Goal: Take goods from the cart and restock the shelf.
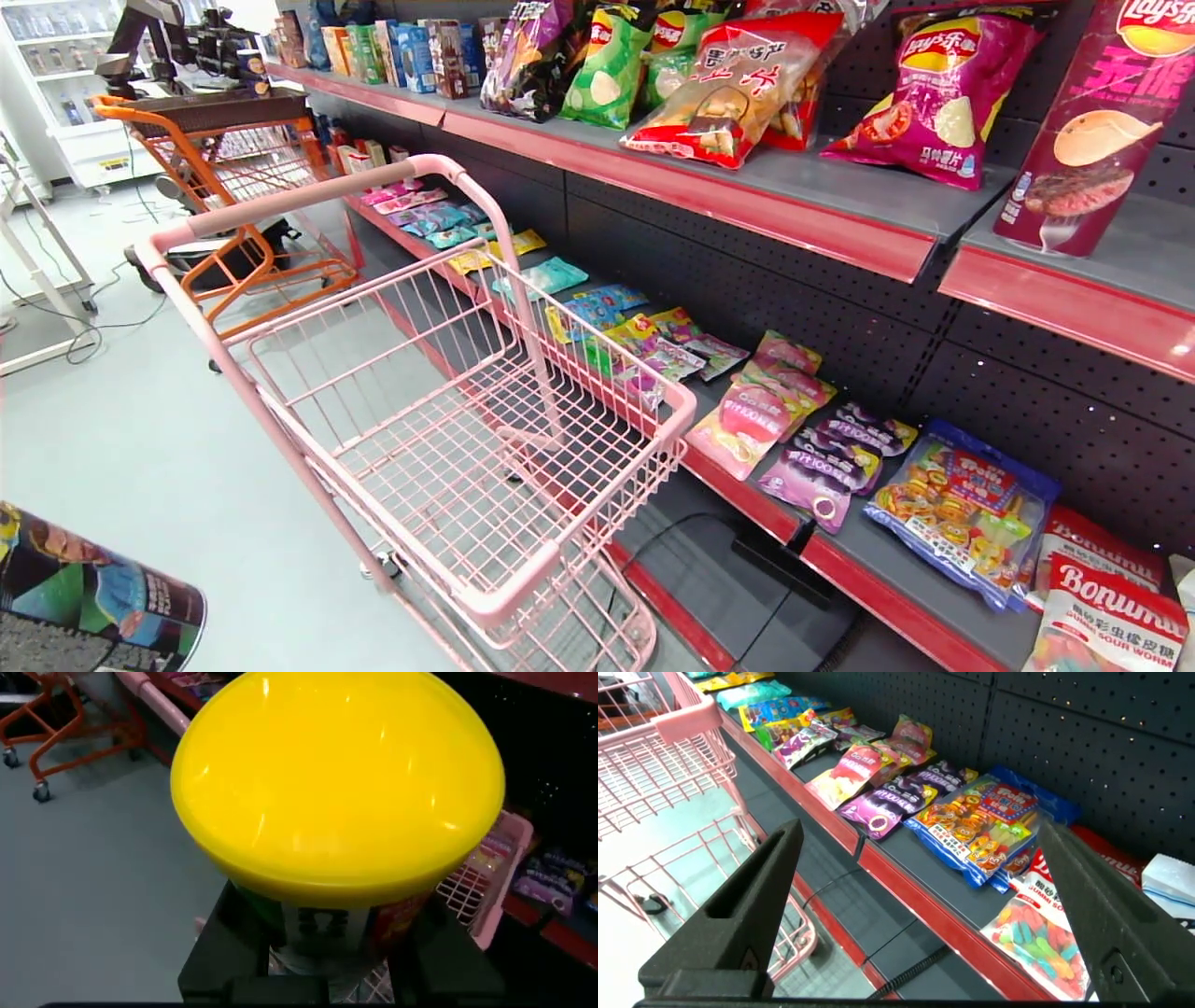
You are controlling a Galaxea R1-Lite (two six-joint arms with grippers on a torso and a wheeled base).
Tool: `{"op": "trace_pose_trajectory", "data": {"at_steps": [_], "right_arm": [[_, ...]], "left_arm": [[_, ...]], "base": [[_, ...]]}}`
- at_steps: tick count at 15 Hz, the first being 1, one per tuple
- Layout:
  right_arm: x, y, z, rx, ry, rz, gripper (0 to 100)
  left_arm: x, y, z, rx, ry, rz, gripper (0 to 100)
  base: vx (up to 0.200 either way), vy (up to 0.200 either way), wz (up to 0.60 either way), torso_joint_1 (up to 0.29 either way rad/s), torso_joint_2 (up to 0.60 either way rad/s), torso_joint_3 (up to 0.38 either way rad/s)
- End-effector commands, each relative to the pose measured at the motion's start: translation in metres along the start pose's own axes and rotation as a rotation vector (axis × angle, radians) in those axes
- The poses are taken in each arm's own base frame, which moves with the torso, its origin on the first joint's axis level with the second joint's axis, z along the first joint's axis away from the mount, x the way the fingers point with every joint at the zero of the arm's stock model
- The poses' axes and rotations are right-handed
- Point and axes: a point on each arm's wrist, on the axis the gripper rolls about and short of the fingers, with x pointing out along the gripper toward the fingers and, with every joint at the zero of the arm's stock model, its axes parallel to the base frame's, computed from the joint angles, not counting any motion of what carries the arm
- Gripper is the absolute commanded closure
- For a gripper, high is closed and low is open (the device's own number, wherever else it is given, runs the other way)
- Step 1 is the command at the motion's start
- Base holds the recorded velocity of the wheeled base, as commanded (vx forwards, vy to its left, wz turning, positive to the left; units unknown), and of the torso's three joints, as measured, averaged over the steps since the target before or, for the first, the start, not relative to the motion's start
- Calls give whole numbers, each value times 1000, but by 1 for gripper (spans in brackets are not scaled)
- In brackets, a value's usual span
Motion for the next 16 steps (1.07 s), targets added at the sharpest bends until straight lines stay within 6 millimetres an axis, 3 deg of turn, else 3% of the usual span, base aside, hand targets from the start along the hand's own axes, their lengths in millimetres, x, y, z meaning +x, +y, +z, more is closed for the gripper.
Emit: {"op": "trace_pose_trajectory", "data": {"at_steps": [1, 8, 16], "right_arm": [[0, 0, 0, -1, 0, 0, 0], [0, 0, 0, 1, 0, 0, 0], [0, 0, 0, 1, 0, 0, 0]], "left_arm": [[0, 2, -15, 46, 4, -8, 100], [-9, 1, -21, 145, -29, -45, 100], [-12, 2, -24, 205, -43, -46, 100]], "base": [[0, 0, 0, 0, 0, 0], [0, 0, 0, 0, 0, 0], [0, 0, 0, 115, -419, -304]]}}
